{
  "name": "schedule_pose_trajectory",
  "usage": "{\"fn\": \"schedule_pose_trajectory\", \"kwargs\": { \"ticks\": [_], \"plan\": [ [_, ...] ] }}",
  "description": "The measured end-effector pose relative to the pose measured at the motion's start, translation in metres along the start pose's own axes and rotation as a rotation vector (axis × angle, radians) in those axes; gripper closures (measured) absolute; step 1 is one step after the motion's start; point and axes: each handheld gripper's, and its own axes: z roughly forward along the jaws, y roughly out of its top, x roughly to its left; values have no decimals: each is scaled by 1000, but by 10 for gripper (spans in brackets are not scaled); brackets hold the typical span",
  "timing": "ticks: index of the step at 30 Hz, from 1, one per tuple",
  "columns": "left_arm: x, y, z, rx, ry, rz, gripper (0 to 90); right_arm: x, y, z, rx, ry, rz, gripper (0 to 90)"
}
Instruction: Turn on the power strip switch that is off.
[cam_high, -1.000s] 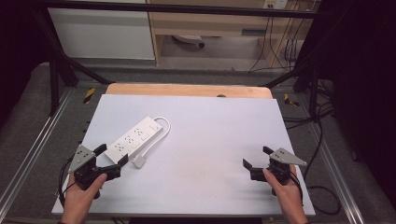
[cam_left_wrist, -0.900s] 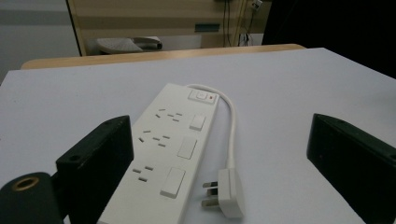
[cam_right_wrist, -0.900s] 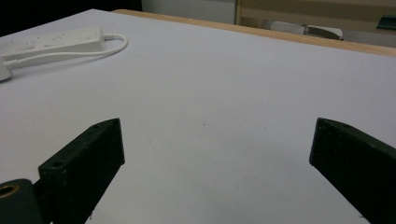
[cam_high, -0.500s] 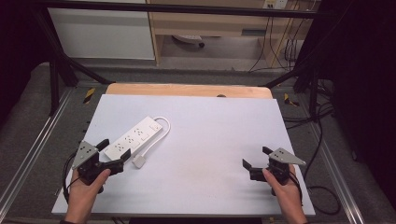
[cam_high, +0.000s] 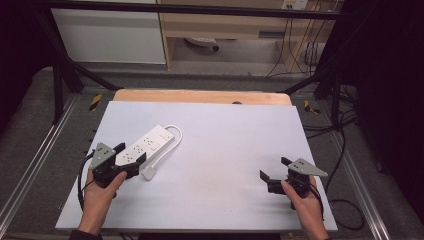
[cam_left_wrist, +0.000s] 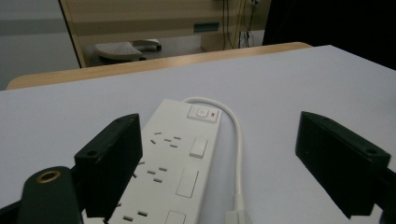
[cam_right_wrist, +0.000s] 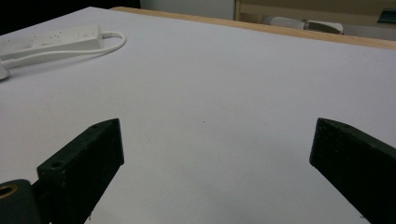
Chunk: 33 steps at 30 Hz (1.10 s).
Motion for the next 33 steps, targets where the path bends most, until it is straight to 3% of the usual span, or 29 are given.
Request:
{"fn": "schedule_pose_trajectory", "kwargs": {
  "ticks": [8, 12, 18, 28, 33],
  "plan": [
    [6, 3, 7, -4, 36, -3, 189, 0, 0, 1, 0, 3, 1, 34],
    [8, 0, 12, 14, 13, -36, 183, 0, 0, 0, 0, 5, 2, 33],
    [11, -3, 16, 31, 25, -30, 186, 1, 0, 1, 5, 8, 0, 33],
    [19, -6, 20, 35, 77, -20, 329, 0, -1, 1, 14, 2, 2, 34],
    [21, -7, 20, 43, 75, -35, 360, -1, -1, 1, 16, -1, 7, 34]
  ]
}}
